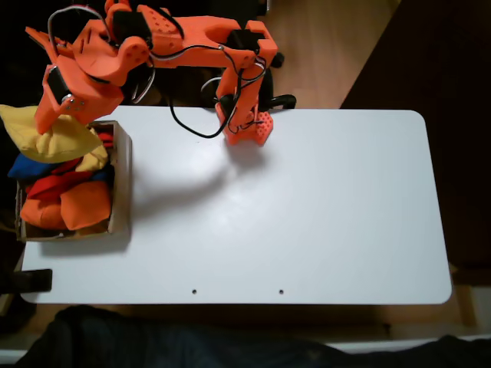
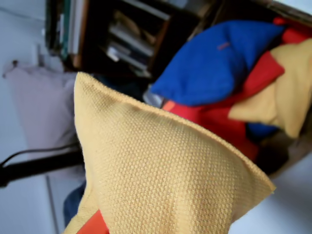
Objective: Grasp a bag and put it in the box.
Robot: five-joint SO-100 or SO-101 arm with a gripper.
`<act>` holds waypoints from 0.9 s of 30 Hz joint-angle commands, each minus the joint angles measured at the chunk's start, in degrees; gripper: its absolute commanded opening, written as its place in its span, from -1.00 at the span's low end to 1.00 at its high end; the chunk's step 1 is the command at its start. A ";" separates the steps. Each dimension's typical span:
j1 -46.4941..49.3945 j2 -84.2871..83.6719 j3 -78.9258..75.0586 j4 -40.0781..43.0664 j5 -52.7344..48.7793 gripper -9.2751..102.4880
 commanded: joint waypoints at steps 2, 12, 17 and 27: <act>1.76 -1.58 -5.36 -4.22 -0.79 -0.65; 4.39 -9.40 -6.06 -9.23 -2.02 -0.64; 5.19 -14.68 -8.88 -9.58 -2.81 -0.63; 6.24 -21.01 -11.60 -10.37 -4.31 -0.63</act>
